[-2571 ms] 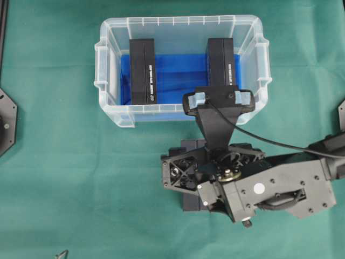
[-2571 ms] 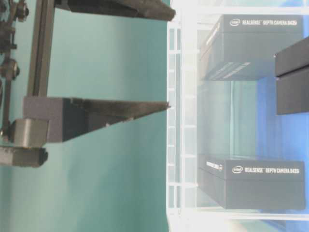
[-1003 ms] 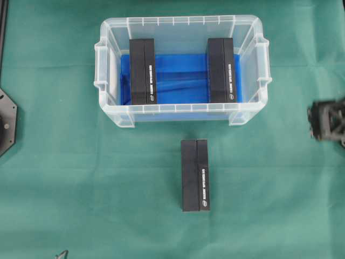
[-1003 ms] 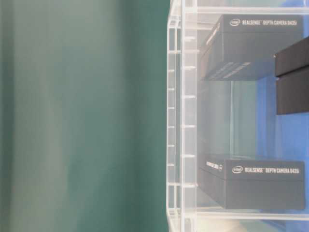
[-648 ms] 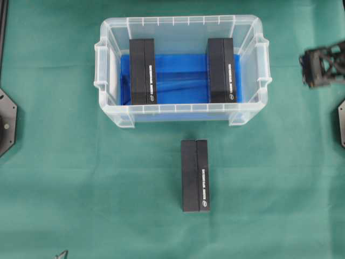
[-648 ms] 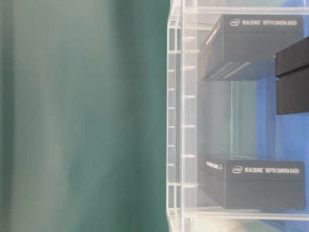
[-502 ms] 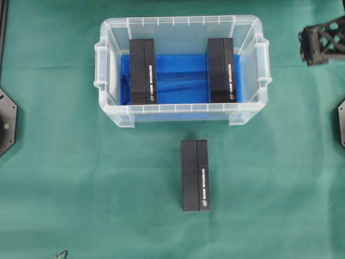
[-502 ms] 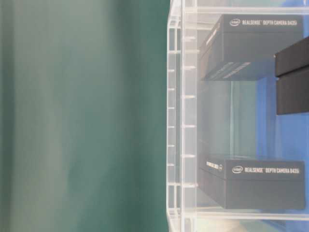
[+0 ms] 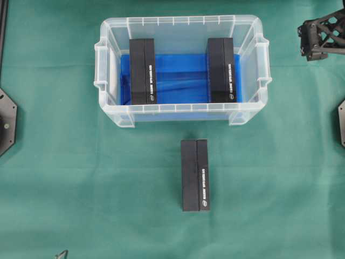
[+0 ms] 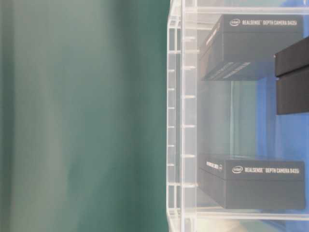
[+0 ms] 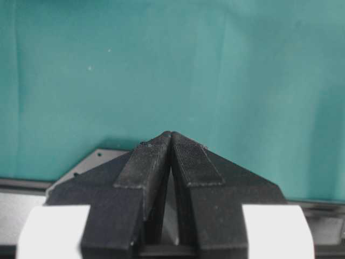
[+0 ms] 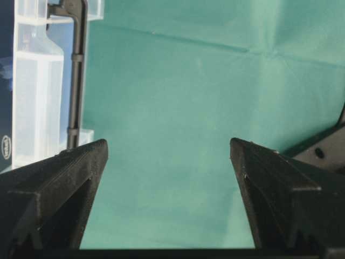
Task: Take the box out of the case with the right arm.
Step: 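Open the right gripper and withdraw it to the right, then move the right gripper over the left black box in the bin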
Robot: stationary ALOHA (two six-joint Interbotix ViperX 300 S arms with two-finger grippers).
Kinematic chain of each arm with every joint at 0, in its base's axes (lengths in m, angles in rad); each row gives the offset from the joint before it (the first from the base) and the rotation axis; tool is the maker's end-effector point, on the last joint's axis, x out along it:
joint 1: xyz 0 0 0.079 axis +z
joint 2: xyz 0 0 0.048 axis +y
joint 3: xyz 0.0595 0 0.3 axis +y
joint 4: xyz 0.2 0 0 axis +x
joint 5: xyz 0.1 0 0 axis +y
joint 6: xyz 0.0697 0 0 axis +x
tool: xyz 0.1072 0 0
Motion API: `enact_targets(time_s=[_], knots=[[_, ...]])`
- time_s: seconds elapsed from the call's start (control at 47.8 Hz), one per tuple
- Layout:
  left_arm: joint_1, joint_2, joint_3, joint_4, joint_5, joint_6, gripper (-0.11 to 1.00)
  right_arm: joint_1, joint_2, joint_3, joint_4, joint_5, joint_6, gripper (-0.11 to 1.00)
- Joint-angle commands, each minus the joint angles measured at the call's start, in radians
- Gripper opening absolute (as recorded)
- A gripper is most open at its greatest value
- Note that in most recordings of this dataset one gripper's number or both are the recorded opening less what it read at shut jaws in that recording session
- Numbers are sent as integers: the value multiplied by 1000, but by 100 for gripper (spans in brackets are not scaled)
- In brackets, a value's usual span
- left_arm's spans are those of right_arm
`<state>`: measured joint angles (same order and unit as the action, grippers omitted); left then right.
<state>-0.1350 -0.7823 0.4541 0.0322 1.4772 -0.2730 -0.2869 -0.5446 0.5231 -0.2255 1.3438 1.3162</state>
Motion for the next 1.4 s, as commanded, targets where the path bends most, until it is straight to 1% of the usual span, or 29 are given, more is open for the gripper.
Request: enact_targets(time_s=[0.0, 0.293, 0.418, 0.669, 0.794, 0.941, 1.108, 1.296, 1.38], knots=[[3, 6, -12, 3, -5, 0, 0, -2, -3, -20, 2, -5, -2, 91], [3, 8, -12, 3, -6, -2, 0, 0, 9, -37, 2, -26, 9, 91], [3, 9, -12, 3, -6, 2, 0, 28, 57, -87, 3, -48, 37, 90], [3, -9, -11, 3, -6, 0, 0, 100, 227, -219, 3, -60, 97, 89], [3, -14, -11, 3, -6, 2, 0, 129, 336, -330, 3, -84, 118, 89], [3, -12, -9, 3, -5, 2, 0, 147, 460, -474, 3, -84, 118, 89], [3, -14, -9, 3, -3, 2, 0, 163, 614, -666, 3, -83, 115, 89], [3, -14, -9, 3, -2, 2, 0, 175, 752, -859, 3, -77, 114, 89], [3, -14, -9, 3, -3, 2, 0, 179, 798, -923, 3, -66, 112, 89]])
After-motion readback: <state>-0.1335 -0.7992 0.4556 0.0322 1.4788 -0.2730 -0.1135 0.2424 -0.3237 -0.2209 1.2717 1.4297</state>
